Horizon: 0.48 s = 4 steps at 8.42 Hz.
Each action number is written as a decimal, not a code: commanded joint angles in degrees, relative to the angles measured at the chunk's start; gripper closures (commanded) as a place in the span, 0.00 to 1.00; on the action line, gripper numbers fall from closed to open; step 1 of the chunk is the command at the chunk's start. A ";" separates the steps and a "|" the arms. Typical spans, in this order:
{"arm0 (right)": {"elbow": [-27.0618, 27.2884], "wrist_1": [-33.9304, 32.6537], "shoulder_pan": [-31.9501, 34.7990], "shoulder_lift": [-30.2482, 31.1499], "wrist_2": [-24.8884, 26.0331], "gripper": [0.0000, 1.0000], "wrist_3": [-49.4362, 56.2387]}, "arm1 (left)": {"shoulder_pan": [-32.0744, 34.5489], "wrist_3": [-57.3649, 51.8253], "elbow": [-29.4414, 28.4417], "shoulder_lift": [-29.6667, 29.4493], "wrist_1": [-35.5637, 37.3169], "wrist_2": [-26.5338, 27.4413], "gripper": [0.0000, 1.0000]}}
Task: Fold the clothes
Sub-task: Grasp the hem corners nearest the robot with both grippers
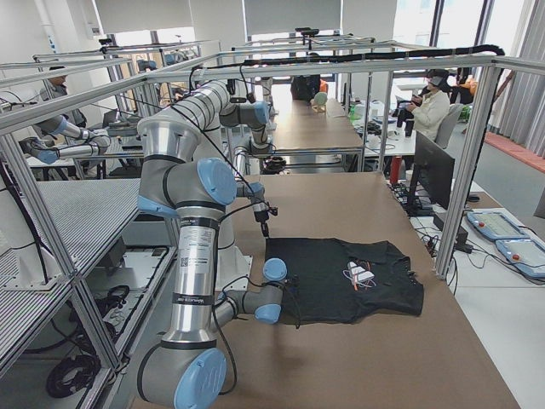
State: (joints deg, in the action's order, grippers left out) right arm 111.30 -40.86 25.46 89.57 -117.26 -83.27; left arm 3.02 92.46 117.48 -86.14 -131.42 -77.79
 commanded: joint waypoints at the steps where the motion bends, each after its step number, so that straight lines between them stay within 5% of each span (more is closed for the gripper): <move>1: 2.42 2.78 7.72 0.86 -11.80 1.00 0.39 | 6.16 -5.06 3.01 -0.87 -2.85 -10.83 1.00; 4: 7.15 10.53 16.72 3.77 -28.86 1.00 -4.23 | 12.59 -9.05 6.59 -2.79 -14.81 -29.79 1.00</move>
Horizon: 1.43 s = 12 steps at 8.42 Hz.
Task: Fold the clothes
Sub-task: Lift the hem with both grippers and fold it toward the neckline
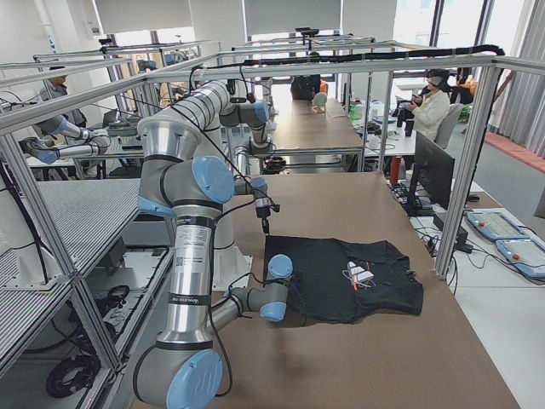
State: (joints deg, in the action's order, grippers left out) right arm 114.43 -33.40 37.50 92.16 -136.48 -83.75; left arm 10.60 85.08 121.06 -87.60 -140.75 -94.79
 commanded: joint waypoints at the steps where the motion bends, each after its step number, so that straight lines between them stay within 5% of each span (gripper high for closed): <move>1: 7.09 5.69 4.78 1.53 -11.33 1.00 -7.88 | 7.92 -1.06 7.13 -1.87 -6.11 -20.27 1.00; 3: 10.53 14.72 5.39 0.57 -18.45 1.00 -18.58 | 11.10 -0.62 13.30 2.23 -8.03 -29.01 1.00; 5: 10.64 27.02 5.74 1.01 -20.92 1.00 -29.76 | 10.85 -0.79 12.46 5.24 -12.96 -30.20 1.00; 8: -3.12 27.69 9.34 -3.73 -20.15 1.00 -24.13 | 10.76 -0.44 3.86 2.02 -12.89 -21.78 1.00; 12: -12.02 27.17 10.14 -3.74 -12.15 1.00 -13.93 | 12.68 3.95 1.64 -0.90 -12.62 -18.77 1.00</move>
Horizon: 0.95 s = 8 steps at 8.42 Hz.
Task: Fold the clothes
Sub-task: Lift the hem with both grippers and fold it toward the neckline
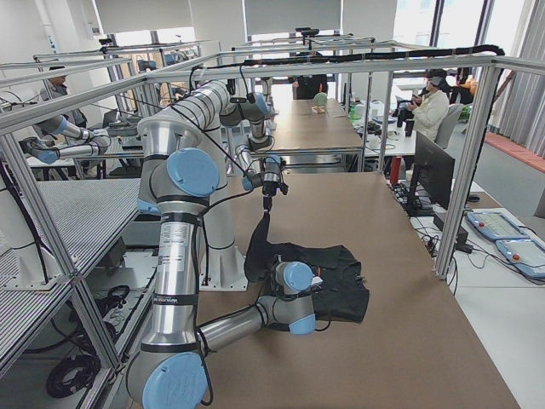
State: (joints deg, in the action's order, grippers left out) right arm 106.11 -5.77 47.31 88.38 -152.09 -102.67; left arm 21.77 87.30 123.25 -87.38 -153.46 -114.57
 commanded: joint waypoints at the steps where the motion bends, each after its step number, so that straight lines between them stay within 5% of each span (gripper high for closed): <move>1: -5.37 -0.48 0.94 -0.13 5.55 1.00 6.24 | 3.08 1.90 -0.65 -1.13 0.35 1.80 1.00; 8: -13.91 -5.72 1.03 -6.64 21.82 1.00 14.12 | 9.59 3.14 -13.82 -6.84 1.59 8.13 1.00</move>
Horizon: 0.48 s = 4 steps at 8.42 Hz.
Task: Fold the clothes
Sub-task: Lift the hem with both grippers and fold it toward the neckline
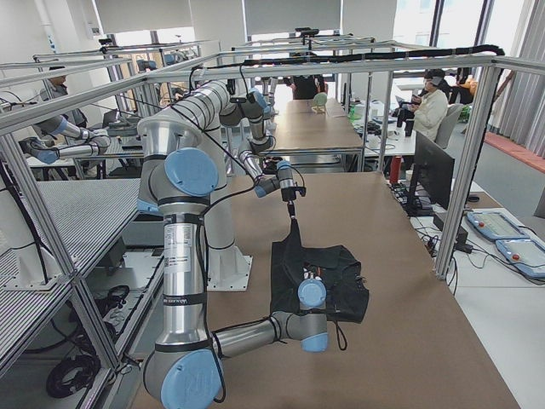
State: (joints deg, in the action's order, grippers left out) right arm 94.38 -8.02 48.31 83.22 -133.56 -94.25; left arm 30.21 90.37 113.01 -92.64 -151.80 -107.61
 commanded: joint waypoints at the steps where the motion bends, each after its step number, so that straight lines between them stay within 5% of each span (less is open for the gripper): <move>1: -2.19 -5.24 0.12 -1.49 4.87 1.00 7.75 | 1.60 0.07 -3.59 -1.40 -0.16 1.43 1.00; 4: -2.27 -7.63 0.30 -2.89 10.77 1.00 8.03 | 4.66 0.25 -3.59 -0.87 0.02 2.75 1.00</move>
State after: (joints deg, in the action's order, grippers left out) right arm 92.21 -14.60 48.37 80.75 -125.57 -86.73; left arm 32.66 90.54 109.58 -93.80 -151.88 -105.26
